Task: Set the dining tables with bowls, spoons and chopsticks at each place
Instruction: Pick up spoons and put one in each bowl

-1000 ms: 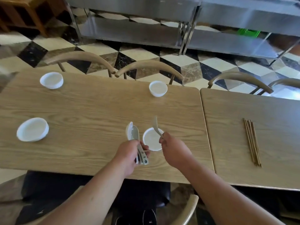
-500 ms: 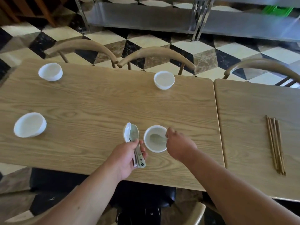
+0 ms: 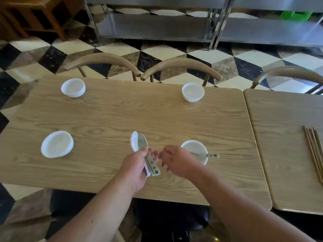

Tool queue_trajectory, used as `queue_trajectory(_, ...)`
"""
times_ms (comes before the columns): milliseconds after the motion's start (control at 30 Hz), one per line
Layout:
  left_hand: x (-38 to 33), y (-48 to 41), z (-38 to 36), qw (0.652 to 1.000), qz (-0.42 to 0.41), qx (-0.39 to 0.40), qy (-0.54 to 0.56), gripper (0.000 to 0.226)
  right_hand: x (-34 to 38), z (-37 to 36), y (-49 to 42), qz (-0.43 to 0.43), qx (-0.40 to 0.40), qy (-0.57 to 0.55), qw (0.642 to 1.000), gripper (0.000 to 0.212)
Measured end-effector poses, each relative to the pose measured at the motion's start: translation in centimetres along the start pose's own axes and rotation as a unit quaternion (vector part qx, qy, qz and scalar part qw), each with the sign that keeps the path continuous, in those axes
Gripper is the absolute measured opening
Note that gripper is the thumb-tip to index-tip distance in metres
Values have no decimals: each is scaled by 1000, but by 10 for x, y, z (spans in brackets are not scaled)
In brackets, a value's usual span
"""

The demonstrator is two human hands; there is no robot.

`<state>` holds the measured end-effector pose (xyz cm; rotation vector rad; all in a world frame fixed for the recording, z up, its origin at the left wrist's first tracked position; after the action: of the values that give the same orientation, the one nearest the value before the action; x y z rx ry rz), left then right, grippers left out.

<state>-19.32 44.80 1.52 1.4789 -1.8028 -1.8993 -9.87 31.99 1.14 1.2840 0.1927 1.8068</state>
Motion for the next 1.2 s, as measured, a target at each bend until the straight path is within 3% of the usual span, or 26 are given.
queue_trajectory(67, -20, -2, 39, 1000, -10, 6, 16, 25, 40, -50, -11, -1, 52, -91, 995, 17)
queue_trajectory(167, -54, 0, 107, 1000, -15, 24, 4, 29, 98, -114, -32, 30, 38, -124, 991, 27)
queue_trajectory(400, -143, 3, 286, 998, -17, 19, -60, 37, 238, -245, -81, -13, 31, -287, 957, 18)
queue_trajectory(500, -162, -4, 332, 999, -17, 10, -45, 40, 263, -258, -96, -33, -18, -229, 973, 26)
queue_trajectory(600, -170, -11, 360, 999, -11, 19, -29, 32, 277, -246, -115, -55, -73, -100, 991, 16)
queue_trajectory(767, -172, -29, 400, 1000, 8, 13, -6, 36, 285, -208, -153, -94, -145, 12, 985, 12)
queue_trajectory(967, -176, -49, 400, 999, 5, 33, 31, 35, 268, -216, -187, -123, -88, 148, 977, 21)
queue_trajectory(1200, -186, -56, 391, 997, 18, 55, 43, 35, 258, -233, -204, -136, -66, 150, 977, 22)
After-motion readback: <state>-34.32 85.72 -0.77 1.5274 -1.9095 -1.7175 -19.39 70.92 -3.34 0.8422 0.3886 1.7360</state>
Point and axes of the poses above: each hand's wrist, its own y-axis away from the middle knuckle, its own z-axis out of the back of the hand, x = y × z, the point moved 5 cm from there along -y, towards the middle knuckle, and after that the axes turned 5 degrees about x, right-handed, at the moved point
